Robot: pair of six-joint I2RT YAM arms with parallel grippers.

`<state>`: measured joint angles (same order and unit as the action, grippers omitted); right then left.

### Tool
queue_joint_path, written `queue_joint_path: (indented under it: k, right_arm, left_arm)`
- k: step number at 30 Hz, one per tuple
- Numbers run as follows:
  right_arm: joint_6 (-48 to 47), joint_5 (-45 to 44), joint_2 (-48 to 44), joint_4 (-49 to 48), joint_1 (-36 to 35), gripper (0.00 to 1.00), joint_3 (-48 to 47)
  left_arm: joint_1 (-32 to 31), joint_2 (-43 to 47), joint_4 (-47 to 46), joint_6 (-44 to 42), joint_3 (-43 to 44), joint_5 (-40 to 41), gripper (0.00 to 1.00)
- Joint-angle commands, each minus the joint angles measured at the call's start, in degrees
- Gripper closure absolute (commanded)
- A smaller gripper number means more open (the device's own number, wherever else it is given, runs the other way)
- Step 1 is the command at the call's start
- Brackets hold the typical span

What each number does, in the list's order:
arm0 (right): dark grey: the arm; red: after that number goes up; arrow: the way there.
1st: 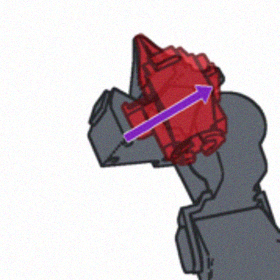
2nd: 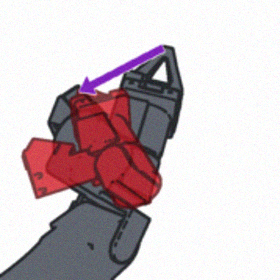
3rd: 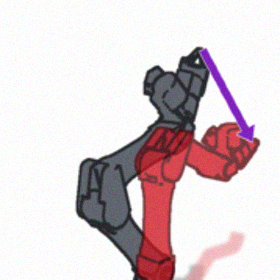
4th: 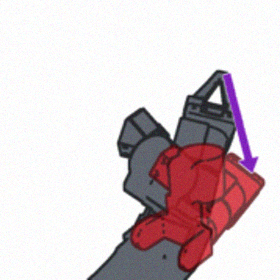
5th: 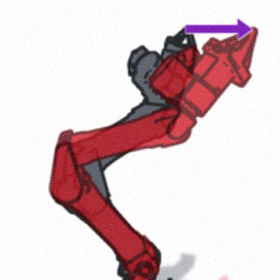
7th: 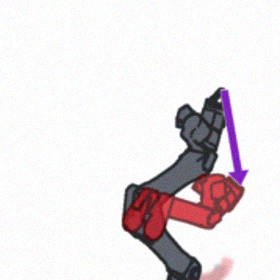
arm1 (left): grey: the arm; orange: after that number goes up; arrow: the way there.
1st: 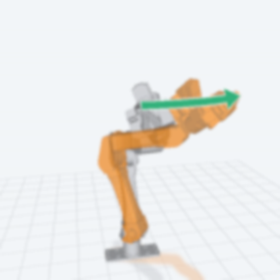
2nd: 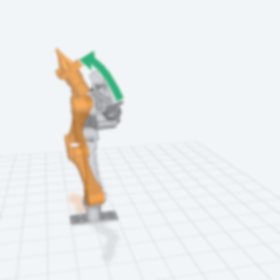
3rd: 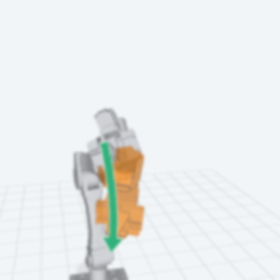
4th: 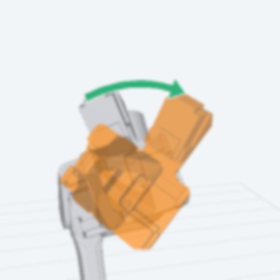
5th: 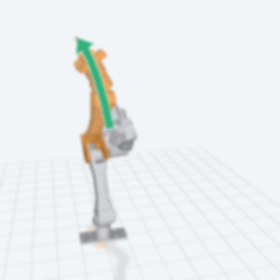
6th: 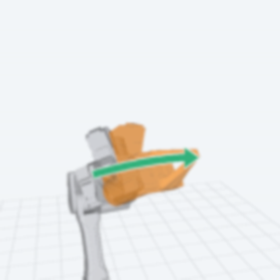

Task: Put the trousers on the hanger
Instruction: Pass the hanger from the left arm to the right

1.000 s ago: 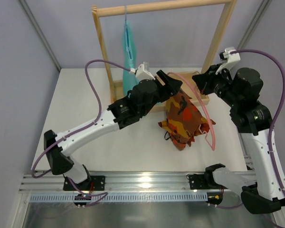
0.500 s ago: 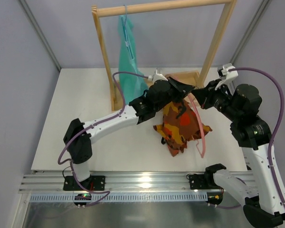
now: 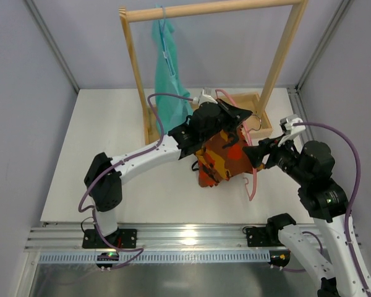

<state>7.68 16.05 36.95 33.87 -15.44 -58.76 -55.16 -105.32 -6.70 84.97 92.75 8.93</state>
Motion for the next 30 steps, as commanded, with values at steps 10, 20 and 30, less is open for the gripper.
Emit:
queue_joint_path:
  k: [10, 20, 30]
  right_arm:
    - [4.7, -3.8, -7.1, -6.4, -0.3, 0.39, 13.5]
    - [6.9, -3.3, -3.7, -3.1, -0.3, 0.96, 1.0]
    - [4.8, -7.2, 3.5, -2.0, -0.3, 0.96, -11.2]
  left_arm:
    - [-0.2, 0.4, -6.6, 4.1, 1.7, -1.5, 1.00]
    - [-0.2, 2.7, -1.7, -3.8, 4.3, -1.0, 0.83]
    - [0.2, 9.2, 5.1, -14.1, 2.5, 1.9, 0.42]
